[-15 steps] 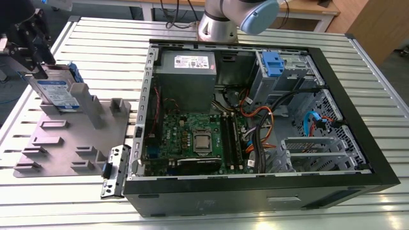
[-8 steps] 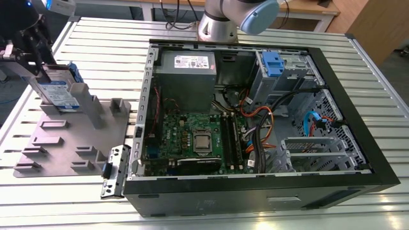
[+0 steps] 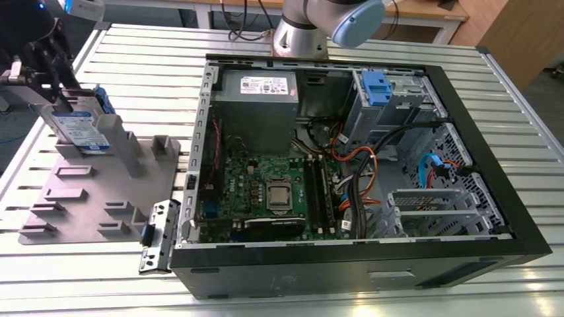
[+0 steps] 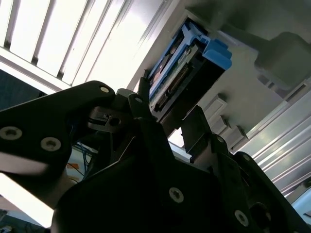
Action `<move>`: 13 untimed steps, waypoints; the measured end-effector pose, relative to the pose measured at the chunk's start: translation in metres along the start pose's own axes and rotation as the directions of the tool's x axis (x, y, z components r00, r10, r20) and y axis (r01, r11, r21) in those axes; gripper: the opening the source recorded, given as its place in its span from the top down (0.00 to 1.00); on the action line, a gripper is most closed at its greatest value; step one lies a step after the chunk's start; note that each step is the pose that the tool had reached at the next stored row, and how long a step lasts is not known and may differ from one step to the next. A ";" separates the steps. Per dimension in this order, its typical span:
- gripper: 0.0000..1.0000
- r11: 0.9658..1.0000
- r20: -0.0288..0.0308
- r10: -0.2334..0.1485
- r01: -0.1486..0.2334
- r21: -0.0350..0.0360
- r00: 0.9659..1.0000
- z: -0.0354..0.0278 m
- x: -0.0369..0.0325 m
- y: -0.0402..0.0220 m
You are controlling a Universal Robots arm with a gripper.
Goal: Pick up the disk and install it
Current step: 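Pick up the disk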
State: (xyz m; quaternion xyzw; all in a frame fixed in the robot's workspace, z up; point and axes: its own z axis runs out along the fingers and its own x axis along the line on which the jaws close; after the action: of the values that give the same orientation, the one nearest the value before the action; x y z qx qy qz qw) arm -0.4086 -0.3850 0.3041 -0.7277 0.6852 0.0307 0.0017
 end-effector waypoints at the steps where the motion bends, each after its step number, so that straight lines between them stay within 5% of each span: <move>1: 0.47 1.000 0.000 0.000 0.000 0.000 1.000 0.0007 0.0000 0.0000; 9: 0.47 1.000 0.000 0.000 0.000 0.000 1.000 0.0019 0.0002 0.0000; 13: 0.55 1.000 0.000 0.000 0.000 0.000 1.000 0.0019 0.0002 0.0000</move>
State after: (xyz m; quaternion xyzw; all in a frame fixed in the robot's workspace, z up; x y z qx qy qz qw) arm -0.4086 -0.3850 0.3021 -0.7278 0.6851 0.0308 0.0016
